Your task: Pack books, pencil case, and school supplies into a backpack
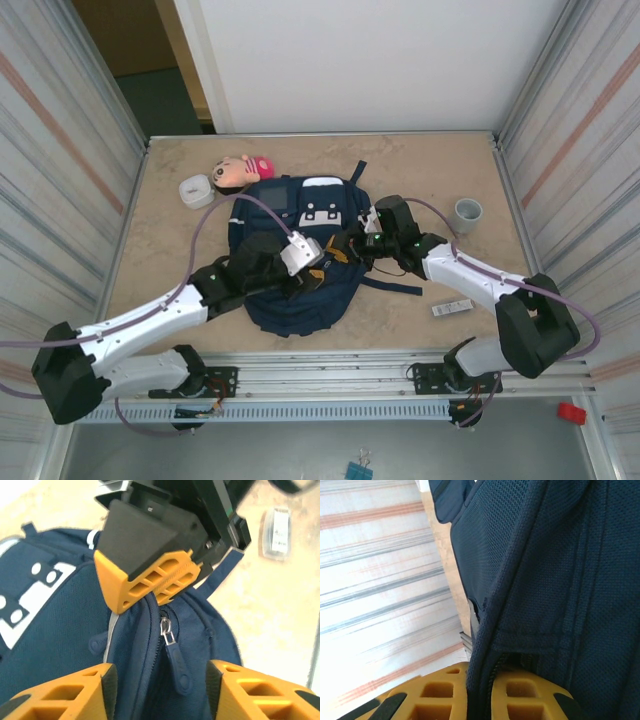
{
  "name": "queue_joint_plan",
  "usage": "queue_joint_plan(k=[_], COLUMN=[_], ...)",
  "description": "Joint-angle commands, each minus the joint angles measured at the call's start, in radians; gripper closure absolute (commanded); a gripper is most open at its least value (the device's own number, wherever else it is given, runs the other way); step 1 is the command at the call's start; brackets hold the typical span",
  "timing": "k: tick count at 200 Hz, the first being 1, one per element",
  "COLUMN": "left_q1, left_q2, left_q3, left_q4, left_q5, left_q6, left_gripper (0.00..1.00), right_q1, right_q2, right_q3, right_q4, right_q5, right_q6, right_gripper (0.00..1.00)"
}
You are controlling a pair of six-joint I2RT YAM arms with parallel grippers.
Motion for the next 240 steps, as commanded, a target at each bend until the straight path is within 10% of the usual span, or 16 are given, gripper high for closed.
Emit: queue_joint_plan(k=[1, 59, 157, 240], left_q1=[-0.061, -0.209, -0.166, -0.144], left_q2=[-0.069, -0.087, 0.104, 0.159], left_q3=[0.057, 0.052, 0.098, 0.131], left_q4=[-0.223, -0.299, -0.029, -0.173], left_q5=[-0.181, -0.271, -0.329, -0.370], left_q6=[-0.427, -0.877, -0.880, -0.828], left_gripper=[0.46, 0.42, 0.42, 1.00], right_q1=[0.006, 0.017, 0.052, -0.032], right_q2=[-0.038, -0.056, -0.052, -0.095], right_q3=[0.003, 0.030, 0.050, 0.046], right_q4=[0.063, 0.038, 0.029, -0.086], right_q5=[0.049, 0.045, 0.032, -0.029], right_q6=[0.017, 0.007, 0.000, -0.081], right_gripper=[1.00, 1.00, 1.00, 1.00])
